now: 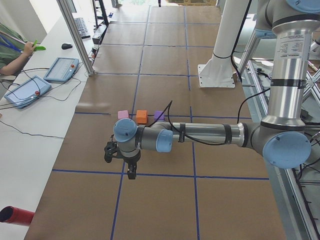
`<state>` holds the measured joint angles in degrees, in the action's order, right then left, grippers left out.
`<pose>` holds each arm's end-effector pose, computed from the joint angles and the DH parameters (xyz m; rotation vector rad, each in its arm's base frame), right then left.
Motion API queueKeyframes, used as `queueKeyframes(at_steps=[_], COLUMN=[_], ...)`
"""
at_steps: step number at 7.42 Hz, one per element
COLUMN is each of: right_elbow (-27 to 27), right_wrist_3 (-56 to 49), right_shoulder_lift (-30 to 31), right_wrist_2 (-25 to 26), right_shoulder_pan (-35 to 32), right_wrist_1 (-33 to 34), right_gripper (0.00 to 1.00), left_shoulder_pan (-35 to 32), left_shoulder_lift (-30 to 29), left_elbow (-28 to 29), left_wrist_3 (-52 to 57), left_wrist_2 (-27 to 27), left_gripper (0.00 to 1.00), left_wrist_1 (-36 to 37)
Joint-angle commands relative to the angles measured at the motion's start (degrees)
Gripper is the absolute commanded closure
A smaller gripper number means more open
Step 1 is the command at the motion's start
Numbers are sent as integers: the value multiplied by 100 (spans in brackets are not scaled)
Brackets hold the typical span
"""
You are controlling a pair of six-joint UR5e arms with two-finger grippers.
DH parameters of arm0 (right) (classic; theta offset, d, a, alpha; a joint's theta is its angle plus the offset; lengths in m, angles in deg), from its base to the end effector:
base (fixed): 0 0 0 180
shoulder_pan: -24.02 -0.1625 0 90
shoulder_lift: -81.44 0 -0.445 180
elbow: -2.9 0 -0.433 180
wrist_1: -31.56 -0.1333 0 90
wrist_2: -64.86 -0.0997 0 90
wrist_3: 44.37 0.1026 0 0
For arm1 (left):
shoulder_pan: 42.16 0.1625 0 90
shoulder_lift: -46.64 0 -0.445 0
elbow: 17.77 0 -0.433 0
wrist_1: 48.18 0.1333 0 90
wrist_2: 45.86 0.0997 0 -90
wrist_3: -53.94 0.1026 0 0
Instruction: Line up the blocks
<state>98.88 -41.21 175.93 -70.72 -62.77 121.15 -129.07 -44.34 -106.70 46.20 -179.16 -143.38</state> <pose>0.0319 -0.5026 0.6633 -0.0128 -0.7960 -0.0140 -0.0334 -0.5492 0.6736 0.0133 0.7599 -0.0435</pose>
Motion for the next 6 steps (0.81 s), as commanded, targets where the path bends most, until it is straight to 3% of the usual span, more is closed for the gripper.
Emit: queueKeyframes(at_steps=[1,6], right_elbow=[0,0], right_wrist_3=[0,0], right_shoulder_lift=[0,0], right_wrist_2=[-4,-4], right_shoulder_pan=[4,-5], right_wrist_1=[-3,-3], right_gripper=[0,0], left_shoulder_pan=[8,8], left_shoulder_lift=[1,-16], left_elbow=[25,78], left_wrist_3=[1,9], left_wrist_2=[6,-3], left_gripper=[0,0], left_wrist_1=[-8,-16])
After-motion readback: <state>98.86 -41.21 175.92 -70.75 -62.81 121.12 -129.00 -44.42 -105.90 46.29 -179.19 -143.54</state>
